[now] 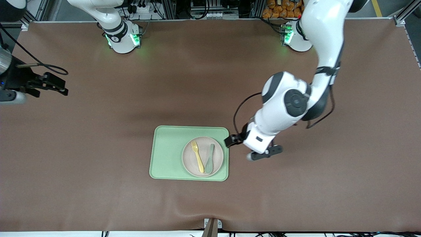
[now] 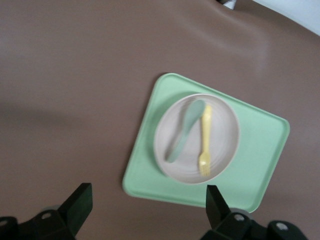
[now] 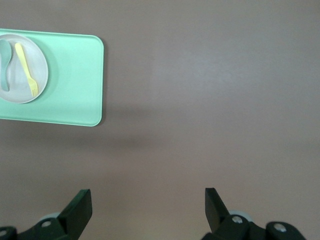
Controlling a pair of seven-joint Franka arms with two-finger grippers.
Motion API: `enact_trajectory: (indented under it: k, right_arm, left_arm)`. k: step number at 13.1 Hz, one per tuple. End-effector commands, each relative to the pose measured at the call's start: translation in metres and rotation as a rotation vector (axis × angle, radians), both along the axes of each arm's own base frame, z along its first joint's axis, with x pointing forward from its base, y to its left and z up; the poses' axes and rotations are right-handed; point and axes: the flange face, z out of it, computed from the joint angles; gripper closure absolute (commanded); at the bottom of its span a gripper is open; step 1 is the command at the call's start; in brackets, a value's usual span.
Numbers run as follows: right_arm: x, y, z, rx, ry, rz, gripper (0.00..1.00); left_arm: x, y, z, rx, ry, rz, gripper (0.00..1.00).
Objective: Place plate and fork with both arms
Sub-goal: 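Raise the left gripper away while the right gripper reaches the plate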
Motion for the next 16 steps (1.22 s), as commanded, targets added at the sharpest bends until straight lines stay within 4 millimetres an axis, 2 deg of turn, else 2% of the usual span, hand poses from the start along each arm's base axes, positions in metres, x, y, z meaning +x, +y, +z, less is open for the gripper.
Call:
enact_trajectory:
  k: [1,3,5,7,9,11,12,13,14,15,16]
  right_arm:
    - [0.012,0.032,-0.016,0.02,0.025,0.032,0.0]
    - [0.031,0.062,-0.033,0.068,0.04,0.002,0.0]
    - [0.053,0.112,-0.052,0.074,-0.003,-0.058,0.0]
    - [0.075,0.151,-0.079,0.091,-0.059,-0.032,0.0]
    - [0.091,0.181,-0.111,0.1,-0.082,-0.002,0.0]
    - [0.108,0.204,-0.144,0.115,-0.123,0.01,0.02]
    - [0.11,0.229,-0.16,0.117,-0.13,0.036,0.03]
    - [0.115,0.243,-0.176,0.113,-0.121,0.038,0.04]
    - [0.118,0.259,-0.191,0.107,-0.113,0.028,0.04]
    - [0.119,0.276,-0.207,0.101,-0.107,0.033,0.06]
    - [0.121,0.288,-0.224,0.088,-0.115,0.047,0.11]
  left_arm:
    - [-0.017,0.047,0.054,0.117,0.012,-0.009,0.0]
    - [-0.03,0.081,0.09,0.152,0.06,-0.039,0.0]
    - [-0.043,0.123,0.125,0.173,0.102,-0.053,0.0]
    - [-0.054,0.155,0.151,0.181,0.125,-0.048,0.0]
    - [-0.065,0.193,0.177,0.184,0.113,-0.102,0.0]
    - [-0.088,0.223,0.193,0.185,0.093,-0.179,0.0]
    - [-0.097,0.228,0.198,0.19,0.083,-0.198,0.0]
    - [-0.105,0.234,0.204,0.228,0.069,-0.218,0.0]
    - [-0.109,0.244,0.21,0.243,0.051,-0.256,0.0]
    - [-0.11,0.27,0.215,0.241,0.034,-0.291,0.0]
    - [-0.114,0.279,0.22,0.249,0.02,-0.321,0.0]
